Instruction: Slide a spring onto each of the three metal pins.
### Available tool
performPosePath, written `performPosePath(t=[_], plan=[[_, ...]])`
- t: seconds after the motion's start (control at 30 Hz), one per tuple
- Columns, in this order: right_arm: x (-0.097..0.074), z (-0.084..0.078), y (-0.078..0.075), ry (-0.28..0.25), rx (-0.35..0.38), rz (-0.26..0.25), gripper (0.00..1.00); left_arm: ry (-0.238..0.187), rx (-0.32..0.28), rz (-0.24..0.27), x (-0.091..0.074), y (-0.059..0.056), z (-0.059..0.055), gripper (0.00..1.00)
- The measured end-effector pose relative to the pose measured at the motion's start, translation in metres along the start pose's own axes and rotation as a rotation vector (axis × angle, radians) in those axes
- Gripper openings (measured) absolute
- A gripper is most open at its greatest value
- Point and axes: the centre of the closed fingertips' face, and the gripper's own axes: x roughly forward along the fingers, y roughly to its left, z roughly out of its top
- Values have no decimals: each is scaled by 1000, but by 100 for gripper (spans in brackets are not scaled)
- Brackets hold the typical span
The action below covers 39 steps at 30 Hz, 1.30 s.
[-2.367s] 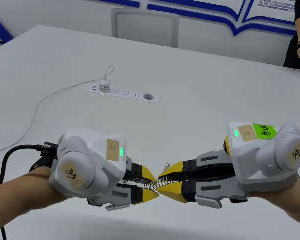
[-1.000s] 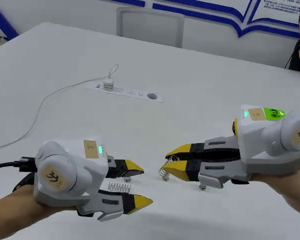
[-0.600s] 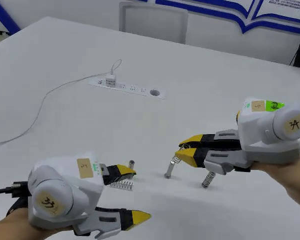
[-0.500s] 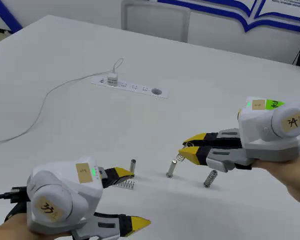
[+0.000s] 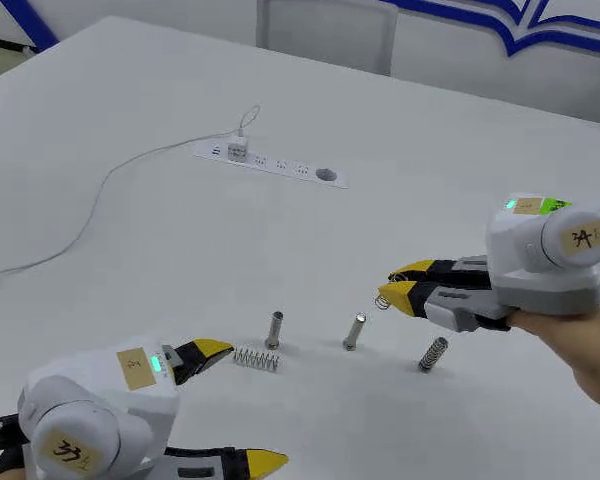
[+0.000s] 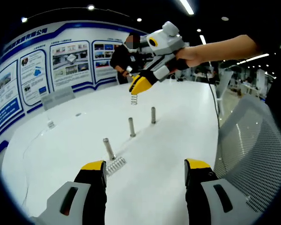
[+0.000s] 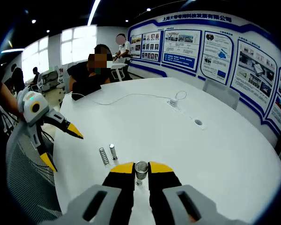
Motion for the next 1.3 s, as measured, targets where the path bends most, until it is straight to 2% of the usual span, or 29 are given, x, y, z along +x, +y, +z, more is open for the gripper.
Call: performPosePath(t=[0.27, 0.63, 0.8, 1.17, 1.3], plan=[[11, -5, 1, 16, 19, 13, 11, -13, -29, 41, -1, 8, 1, 70], [28, -17, -6, 55, 61, 9, 11, -21, -44, 78, -2, 15, 0, 71], [31, -19, -7, 61, 93, 14, 11, -17, -60, 87, -3, 18, -3, 71], [36, -26, -3, 84, 99, 25, 11, 0, -65, 91, -3, 19, -7, 71], [39, -30, 0, 99, 96, 32, 11, -11, -69, 94, -3, 19, -4, 71]])
